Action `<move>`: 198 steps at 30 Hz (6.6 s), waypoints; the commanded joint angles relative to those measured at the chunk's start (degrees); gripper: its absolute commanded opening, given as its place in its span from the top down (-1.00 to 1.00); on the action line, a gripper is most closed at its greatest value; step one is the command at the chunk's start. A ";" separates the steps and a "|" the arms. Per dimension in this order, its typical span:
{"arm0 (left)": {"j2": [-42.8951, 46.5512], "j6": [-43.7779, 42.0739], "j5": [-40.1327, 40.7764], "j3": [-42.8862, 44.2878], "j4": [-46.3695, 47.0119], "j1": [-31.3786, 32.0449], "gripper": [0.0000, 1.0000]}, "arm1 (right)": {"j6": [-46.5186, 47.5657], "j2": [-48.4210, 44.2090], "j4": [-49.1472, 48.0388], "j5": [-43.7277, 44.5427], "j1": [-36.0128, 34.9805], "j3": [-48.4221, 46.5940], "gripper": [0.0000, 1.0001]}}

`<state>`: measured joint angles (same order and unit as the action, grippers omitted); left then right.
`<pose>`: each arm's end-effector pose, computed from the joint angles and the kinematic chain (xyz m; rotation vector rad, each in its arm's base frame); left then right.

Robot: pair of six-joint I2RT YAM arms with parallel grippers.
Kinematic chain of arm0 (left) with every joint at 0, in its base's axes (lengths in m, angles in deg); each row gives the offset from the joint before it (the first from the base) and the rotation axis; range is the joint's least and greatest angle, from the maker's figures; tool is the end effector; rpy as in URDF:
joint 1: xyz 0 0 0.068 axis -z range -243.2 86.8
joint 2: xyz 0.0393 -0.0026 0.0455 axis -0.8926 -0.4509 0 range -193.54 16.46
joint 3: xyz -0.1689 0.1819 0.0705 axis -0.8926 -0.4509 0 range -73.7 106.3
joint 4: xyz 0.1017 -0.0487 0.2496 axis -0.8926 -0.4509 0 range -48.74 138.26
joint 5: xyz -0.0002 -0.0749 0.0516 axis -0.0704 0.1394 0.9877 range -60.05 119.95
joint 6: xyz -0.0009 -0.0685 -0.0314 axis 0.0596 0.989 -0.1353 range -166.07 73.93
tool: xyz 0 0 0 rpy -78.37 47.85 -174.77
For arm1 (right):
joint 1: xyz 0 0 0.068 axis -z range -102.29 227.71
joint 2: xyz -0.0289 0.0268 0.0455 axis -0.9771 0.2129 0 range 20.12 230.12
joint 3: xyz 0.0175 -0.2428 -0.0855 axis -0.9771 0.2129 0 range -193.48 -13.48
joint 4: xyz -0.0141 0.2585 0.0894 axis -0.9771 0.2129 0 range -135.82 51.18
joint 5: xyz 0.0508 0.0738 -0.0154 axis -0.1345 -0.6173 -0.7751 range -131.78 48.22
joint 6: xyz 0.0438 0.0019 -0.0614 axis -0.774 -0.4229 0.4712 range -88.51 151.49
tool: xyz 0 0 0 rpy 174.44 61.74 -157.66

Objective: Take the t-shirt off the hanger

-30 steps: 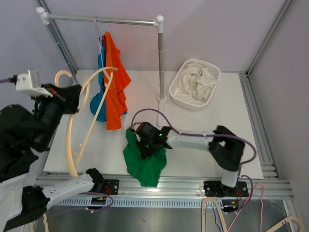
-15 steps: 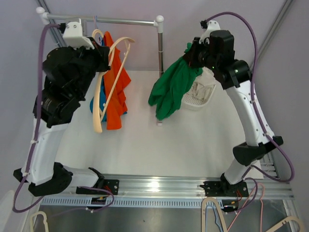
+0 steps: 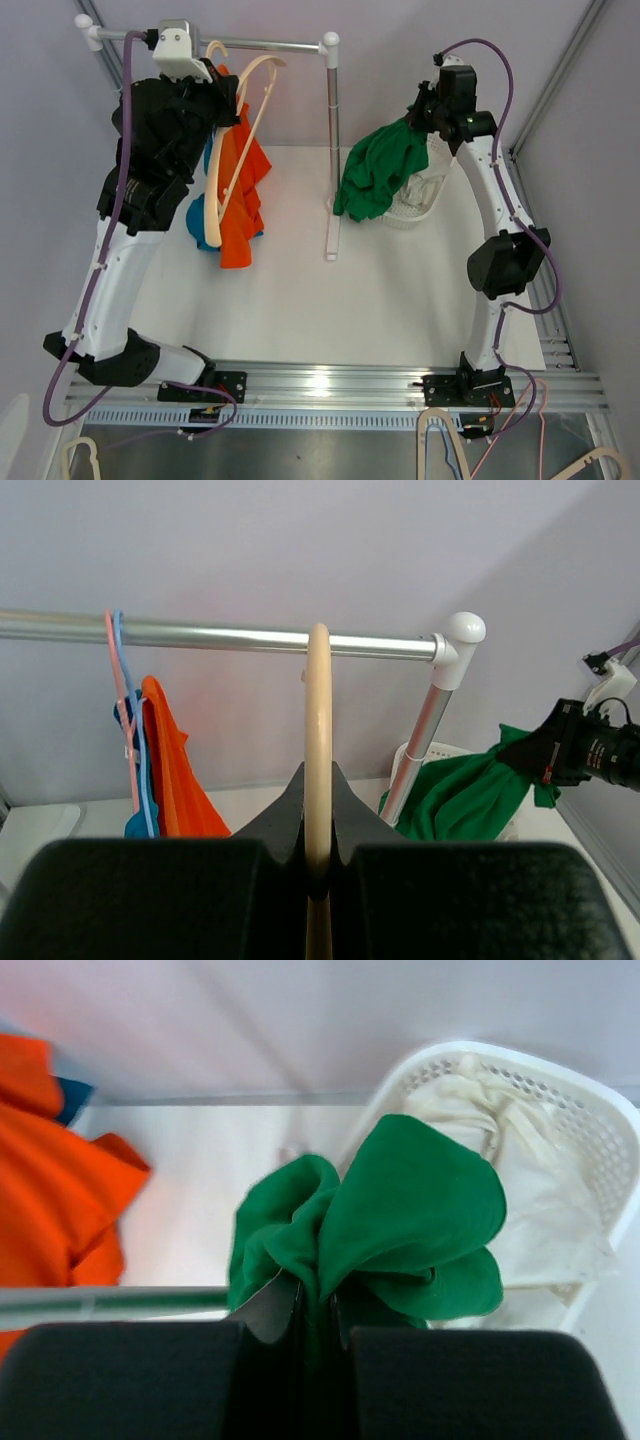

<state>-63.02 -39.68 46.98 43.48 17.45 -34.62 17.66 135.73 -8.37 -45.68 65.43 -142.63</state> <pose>0.2514 -0.1157 0.5796 0.0383 1.4615 -0.2827 0.4781 0.1085 0.4007 -0.0173 2.0053 0.3610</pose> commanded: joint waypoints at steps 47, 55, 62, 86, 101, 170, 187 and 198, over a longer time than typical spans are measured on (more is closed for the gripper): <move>-31.96 0.90 -9.30 23.61 9.36 -3.09 0.99 | 0.20 -29.82 -8.36 -4.01 1.46 34.48 -0.99; -31.18 2.48 -9.30 17.13 8.30 -3.09 0.85 | -0.06 -31.24 -8.45 -5.15 1.73 35.36 -0.99; -18.53 1.43 -5.36 7.90 11.47 -3.09 -0.54 | 0.11 -32.11 -8.18 -5.07 1.73 36.50 -0.99; -9.10 6.34 7.39 0.82 -5.37 -9.94 -0.62 | -0.94 -37.57 -10.03 -7.08 1.90 43.71 -0.99; -15.70 9.25 5.91 4.81 -9.62 -12.23 -0.49 | -0.85 -38.97 -9.86 -7.52 2.08 45.56 -0.99; -1.04 -2.61 -10.44 -15.48 18.23 -10.21 0.99 | -1.56 -39.15 -12.05 -12.18 2.60 48.28 -0.99; 4.16 -2.97 -14.93 -20.94 19.91 -10.21 0.99 | -1.56 -41.34 -11.97 -13.15 2.52 50.13 -0.99; 3.89 3.35 -9.14 -17.07 8.94 -9.25 0.99 | 2.30 -43.71 -12.58 -19.92 -2.91 50.57 -0.99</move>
<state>-60.42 -40.18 34.83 23.33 28.22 -44.92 16.96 94.97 -18.86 -61.35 66.40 -92.05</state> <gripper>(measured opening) 0.014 0.993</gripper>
